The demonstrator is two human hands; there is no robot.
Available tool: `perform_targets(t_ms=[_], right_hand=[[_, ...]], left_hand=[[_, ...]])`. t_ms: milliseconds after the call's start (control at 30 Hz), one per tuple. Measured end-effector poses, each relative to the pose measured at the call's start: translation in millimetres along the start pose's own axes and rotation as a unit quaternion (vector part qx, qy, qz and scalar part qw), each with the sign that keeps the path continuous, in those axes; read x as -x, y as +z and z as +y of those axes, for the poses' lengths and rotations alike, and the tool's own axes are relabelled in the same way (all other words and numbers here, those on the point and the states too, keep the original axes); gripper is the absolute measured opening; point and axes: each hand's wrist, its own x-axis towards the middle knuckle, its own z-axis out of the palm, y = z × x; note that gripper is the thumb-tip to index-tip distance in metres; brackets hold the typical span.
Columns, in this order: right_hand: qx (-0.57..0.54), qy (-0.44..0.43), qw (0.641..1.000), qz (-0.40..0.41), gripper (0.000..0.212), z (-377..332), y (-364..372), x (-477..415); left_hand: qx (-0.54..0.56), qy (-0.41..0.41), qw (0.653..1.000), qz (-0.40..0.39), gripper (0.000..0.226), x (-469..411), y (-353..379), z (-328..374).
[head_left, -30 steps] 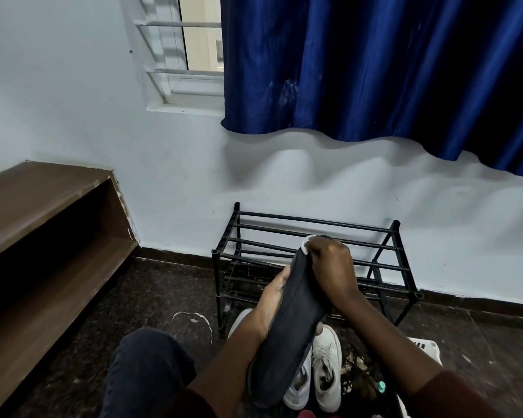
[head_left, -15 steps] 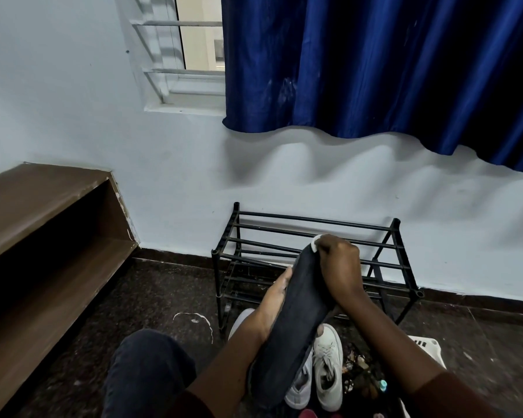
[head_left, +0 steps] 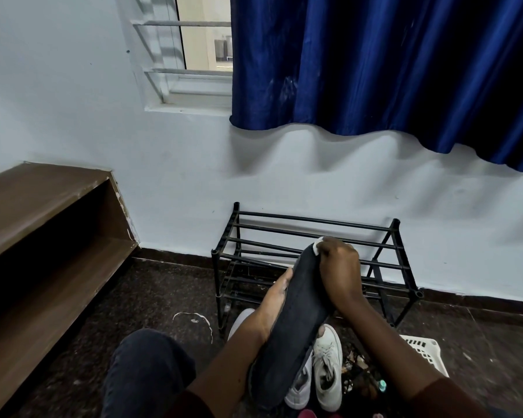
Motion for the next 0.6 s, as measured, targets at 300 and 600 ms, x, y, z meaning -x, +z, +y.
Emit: perform_targets(t_ms=[300,600], right_hand=[[0.008,-0.138,0.990,-0.034,0.021,-17,6,33],[-0.003,-0.045,0.999,-0.003,0.024,-10,-4,10]], left_hand=[[0.041,0.019,0.993,-0.108,0.055,1,-4,-1],[0.026,0.001,0.999,-0.025,0.044,0,-2,-5]])
